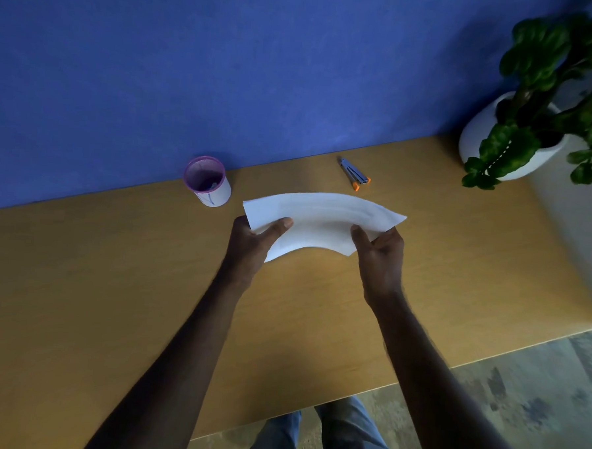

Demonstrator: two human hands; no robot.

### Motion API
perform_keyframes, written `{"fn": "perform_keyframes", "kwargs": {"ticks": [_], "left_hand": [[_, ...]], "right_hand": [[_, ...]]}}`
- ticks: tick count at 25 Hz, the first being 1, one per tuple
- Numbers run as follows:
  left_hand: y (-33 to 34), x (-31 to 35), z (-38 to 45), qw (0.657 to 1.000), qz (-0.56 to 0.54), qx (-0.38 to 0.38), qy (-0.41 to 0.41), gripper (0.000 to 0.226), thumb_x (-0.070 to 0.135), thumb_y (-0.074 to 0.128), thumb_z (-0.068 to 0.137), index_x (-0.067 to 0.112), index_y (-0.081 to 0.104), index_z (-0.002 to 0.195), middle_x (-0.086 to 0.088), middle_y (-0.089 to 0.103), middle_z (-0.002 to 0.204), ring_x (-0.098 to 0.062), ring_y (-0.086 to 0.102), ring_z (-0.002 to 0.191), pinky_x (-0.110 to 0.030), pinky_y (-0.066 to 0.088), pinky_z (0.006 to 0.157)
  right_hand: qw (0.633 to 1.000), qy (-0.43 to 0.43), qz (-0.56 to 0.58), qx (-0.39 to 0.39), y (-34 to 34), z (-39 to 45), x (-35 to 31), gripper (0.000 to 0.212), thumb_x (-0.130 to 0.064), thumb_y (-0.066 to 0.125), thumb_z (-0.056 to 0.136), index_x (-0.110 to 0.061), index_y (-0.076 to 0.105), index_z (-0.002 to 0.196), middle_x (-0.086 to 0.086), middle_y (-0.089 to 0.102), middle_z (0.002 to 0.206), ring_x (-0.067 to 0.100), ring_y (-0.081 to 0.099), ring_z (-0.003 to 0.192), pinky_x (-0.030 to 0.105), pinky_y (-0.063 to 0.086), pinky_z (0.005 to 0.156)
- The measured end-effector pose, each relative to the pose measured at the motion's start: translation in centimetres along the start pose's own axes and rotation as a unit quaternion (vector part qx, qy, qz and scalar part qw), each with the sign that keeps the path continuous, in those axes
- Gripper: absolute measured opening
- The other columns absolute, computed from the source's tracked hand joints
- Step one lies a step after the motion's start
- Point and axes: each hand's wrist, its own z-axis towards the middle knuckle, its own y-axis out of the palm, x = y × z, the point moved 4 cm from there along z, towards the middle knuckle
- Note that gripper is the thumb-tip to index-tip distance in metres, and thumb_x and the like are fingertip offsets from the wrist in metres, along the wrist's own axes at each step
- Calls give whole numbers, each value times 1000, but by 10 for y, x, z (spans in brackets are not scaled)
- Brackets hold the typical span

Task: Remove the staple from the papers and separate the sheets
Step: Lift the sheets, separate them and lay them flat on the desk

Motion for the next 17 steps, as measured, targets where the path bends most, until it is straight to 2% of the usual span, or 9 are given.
{"fn": "perform_keyframes", "kwargs": {"ticks": [3,7,10,12,14,17], "left_hand": [[7,-6,-5,1000,-5,4,-18,29,17,80,88,44,80,96,11,81,106,-9,76,102,-32,61,92],[8,-8,-2,1000,-15,-5,-3,26,24,82,84,43,79,102,9,81,109,-11,76,105,-29,61,91],[9,-15,-4,999,3,8,-32,23,17,82,86,37,79,98,11,81,107,-8,76,102,-29,61,90],[9,-17,-5,999,8,6,-33,27,16,81,86,41,80,96,14,81,106,-6,76,101,-27,60,88],[9,-15,-6,1000,4,-9,-23,32,18,81,86,48,79,99,14,80,107,-7,76,102,-25,61,88],[8,-20,-7,999,2,-1,-53,33,16,82,86,47,80,95,13,81,104,-7,76,99,-28,61,87]], "right_hand": [[1000,30,6,7,-3,-3,7,38,4,59,97,-26,70,118,-5,78,113,13,73,109,37,60,96],[1000,9,17,5,-8,-1,5,38,0,61,94,-30,72,114,-8,79,111,11,75,106,23,59,84],[999,35,-6,8,-7,-2,13,39,2,60,95,-29,71,116,-6,78,112,14,74,108,33,59,90],[999,40,-15,10,-8,-3,16,40,2,60,95,-30,71,115,-6,78,112,13,73,108,34,60,91],[999,35,-21,11,-9,-2,16,38,-1,60,94,-31,71,114,-8,78,110,10,74,105,27,60,86],[998,55,-42,13,-10,-5,20,36,-1,61,95,-33,71,109,-11,78,106,8,74,102,25,60,83]]}}
